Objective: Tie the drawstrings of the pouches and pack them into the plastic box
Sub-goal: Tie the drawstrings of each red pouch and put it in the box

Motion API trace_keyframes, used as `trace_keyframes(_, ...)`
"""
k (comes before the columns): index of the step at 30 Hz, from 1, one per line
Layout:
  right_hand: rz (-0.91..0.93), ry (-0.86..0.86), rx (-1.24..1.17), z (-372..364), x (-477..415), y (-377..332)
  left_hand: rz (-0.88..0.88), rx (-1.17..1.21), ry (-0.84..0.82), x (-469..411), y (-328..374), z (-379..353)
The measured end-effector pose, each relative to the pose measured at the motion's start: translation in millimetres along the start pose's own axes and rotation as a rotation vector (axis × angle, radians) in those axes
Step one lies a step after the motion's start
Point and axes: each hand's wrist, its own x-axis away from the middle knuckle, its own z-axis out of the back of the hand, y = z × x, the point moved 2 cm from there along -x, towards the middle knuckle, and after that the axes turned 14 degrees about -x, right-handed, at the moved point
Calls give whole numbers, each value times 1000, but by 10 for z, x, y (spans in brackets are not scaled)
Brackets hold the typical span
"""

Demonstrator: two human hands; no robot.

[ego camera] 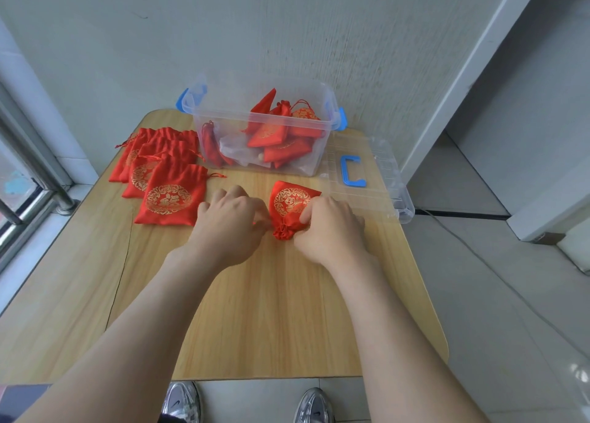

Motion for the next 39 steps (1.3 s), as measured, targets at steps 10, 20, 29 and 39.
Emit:
trace_keyframes(10,158,-92,83,-91,-30,21,-64,47,-15,-7,36,-48)
trace_keyframes(20,117,-254,-213,-35,9,-23,-30,329,-91,14,66,79)
trace_keyframes(29,97,-140,-245,-118,-68,37,-54,267,-187,-6,25,47)
trace_keyframes(39,89,-120,-296,-125,-76,37,20,312,-179,-18,-18,22)
